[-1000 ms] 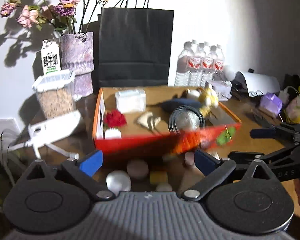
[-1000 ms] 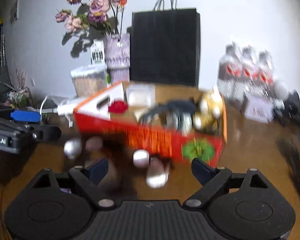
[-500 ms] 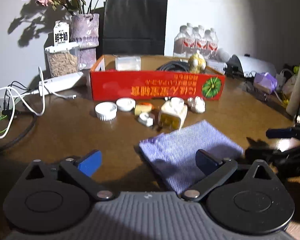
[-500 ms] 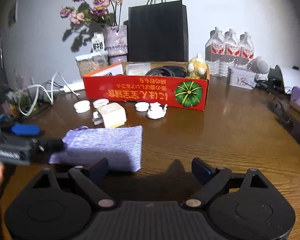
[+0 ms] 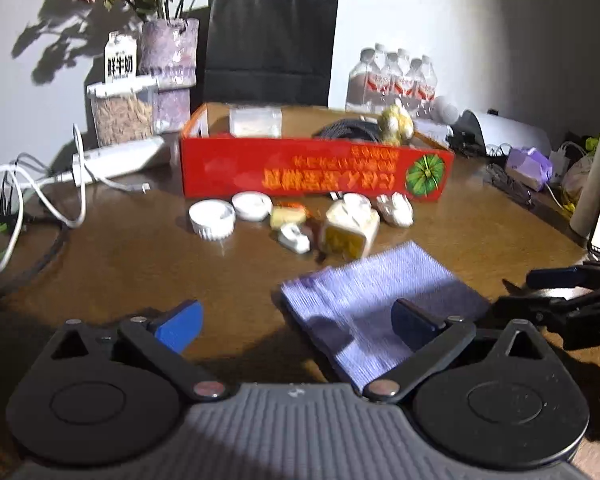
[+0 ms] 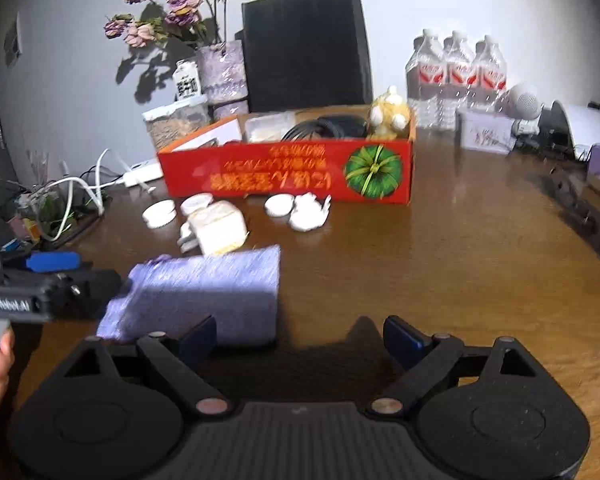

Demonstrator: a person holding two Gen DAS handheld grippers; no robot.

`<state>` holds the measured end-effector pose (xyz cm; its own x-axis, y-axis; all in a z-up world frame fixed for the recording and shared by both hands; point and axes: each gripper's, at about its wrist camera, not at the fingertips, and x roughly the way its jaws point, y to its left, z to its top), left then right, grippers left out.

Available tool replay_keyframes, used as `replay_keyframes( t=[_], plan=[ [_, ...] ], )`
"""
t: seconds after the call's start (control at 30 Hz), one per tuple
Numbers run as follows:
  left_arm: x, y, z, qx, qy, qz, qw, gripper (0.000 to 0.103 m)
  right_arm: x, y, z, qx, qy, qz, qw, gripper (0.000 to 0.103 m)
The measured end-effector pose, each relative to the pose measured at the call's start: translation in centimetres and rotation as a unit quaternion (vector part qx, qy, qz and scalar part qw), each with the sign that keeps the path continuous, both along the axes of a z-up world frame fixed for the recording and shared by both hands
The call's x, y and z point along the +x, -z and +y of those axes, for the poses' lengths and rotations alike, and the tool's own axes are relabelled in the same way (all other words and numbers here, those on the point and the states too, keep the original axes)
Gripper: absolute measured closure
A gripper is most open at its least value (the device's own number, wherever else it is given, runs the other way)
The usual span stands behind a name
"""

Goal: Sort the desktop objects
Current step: 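Grasp another white round lid with the left tool while the right tool grasps the brown square item, then carry the white lid and square item into the box and open both tools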

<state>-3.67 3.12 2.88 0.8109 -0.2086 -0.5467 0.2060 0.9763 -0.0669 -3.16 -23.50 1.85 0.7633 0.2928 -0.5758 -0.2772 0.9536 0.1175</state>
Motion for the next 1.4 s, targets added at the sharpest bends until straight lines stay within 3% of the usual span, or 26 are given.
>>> replay_keyframes(
  t=[0.13,0.23,0.43,0.6,0.73,0.8,0.87,1.07,1.27,1.4],
  plan=[
    [2.9,-0.8,1.4,0.007,-0.008,-0.012,0.9999,0.000,1.9,-1.4,1.4,-0.006,-0.036,-0.027,0.999,0.014],
    [6.3,-0.7,2.2,0.007,-0.012,0.002,0.9999,0.000,4.8,-1.8,3.2,-0.012,-0.054,-0.014,0.998,0.020],
    [10.9,-0.3,3.6,0.002,-0.008,0.011,0.9999,0.003,8.7,-1.6,6.6,0.000,-0.106,0.003,0.994,0.020],
    [13.3,0.8,5.1,-0.028,-0.026,0.041,0.9984,0.008,10.5,-0.7,8.9,-0.015,-0.122,0.010,0.992,0.021],
    [13.3,1.3,5.1,-0.021,-0.024,0.045,0.9985,0.026,11.0,-0.2,9.4,-0.008,-0.138,0.024,0.990,0.031],
    [13.2,1.4,4.8,-0.015,-0.016,0.041,0.9989,0.039,10.8,0.2,9.5,-0.017,-0.136,0.018,0.990,0.045],
    [13.0,1.5,4.5,-0.001,-0.016,0.034,0.9993,0.062,10.8,0.0,9.5,-0.015,-0.136,0.020,0.990,0.046],
    [12.4,1.1,4.3,-0.001,0.002,0.021,0.9998,0.062,9.3,-1.8,8.9,-0.008,-0.121,-0.015,0.993,0.046],
    [9.5,-2.1,4.7,-0.035,-0.017,-0.017,0.9991,0.062,6.5,-5.1,6.1,-0.009,-0.076,-0.053,0.996,0.046],
    [7.4,-3.4,3.8,-0.037,-0.018,-0.016,0.9990,0.062,4.8,-5.3,4.0,-0.005,-0.045,-0.045,0.998,0.046]
  ],
)
